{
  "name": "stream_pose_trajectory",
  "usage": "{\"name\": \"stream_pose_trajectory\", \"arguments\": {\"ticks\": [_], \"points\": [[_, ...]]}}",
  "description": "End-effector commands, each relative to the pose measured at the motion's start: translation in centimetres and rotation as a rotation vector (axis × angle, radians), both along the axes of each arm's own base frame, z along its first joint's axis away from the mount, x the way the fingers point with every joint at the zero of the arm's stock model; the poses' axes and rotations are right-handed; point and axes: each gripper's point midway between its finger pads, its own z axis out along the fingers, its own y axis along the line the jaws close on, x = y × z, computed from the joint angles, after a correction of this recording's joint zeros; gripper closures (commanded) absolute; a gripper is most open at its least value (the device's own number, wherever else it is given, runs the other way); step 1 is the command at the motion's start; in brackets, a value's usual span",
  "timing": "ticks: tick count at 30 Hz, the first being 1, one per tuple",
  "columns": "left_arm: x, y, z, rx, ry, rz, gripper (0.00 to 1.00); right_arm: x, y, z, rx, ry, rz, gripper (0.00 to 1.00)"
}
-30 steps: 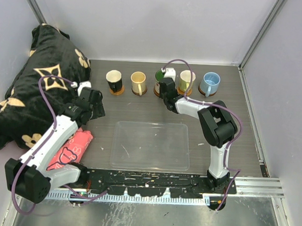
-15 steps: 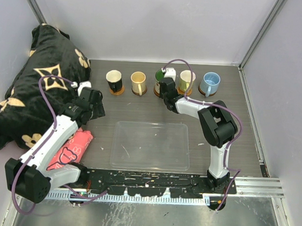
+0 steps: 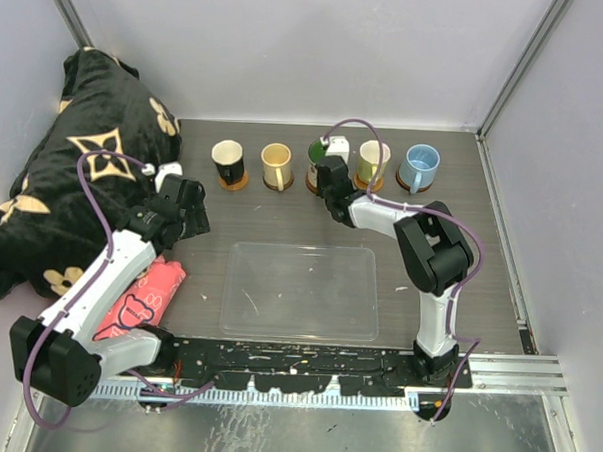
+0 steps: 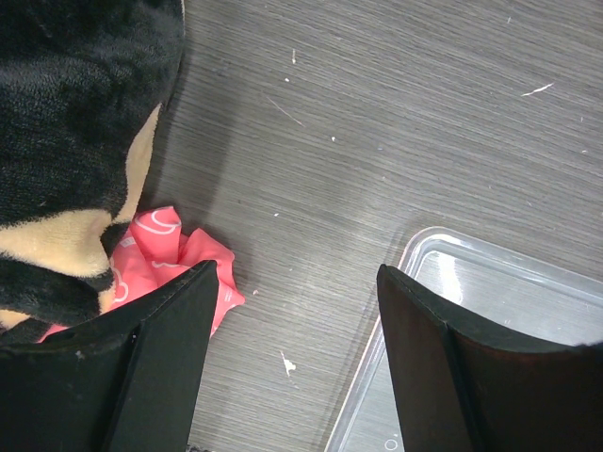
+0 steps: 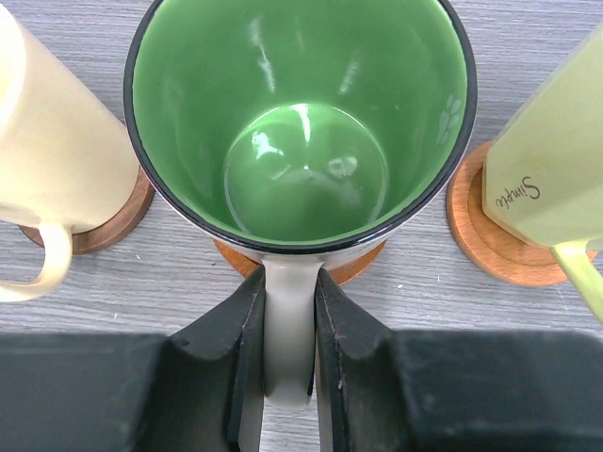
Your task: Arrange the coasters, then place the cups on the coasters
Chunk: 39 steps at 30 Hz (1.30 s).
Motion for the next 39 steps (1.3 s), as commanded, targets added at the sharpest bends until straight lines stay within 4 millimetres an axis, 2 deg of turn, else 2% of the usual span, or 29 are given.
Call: {"name": "stream_pose_trajectory", "arguments": {"ticks": [1, 16, 18, 21, 27, 39], "points": [[0.5, 0.2, 1.3, -0.006, -0.050, 0.009, 0.31, 1.9, 1.4, 9.5, 0.143, -0.243, -0.027, 0.99], [0.3, 0.1, 1.2, -0.012, -0.046, 0.007, 0.30, 1.7, 1.4, 8.2, 0.131, -0.211, -0.029, 0.99], [0.4, 0.1, 1.3, -0.011, -0.047, 0.006, 0.30, 1.6, 1.3, 8.0, 0.132, -0.206, -0.034, 0.91], [0.4, 0.1, 1.3, -0.012, -0.048, 0.006, 0.30, 1.5, 1.3, 7.8, 0.131, -0.200, -0.034, 0.85], [0.4, 0.0, 1.3, -0.013, -0.048, 0.007, 0.30, 1.4, 1.2, 7.3, 0.130, -0.190, -0.039, 0.82], [0.5, 0.1, 1.3, -0.012, -0.048, 0.008, 0.30, 1.3, 1.1, 6.8, 0.123, -0.176, -0.043, 0.61]]}}
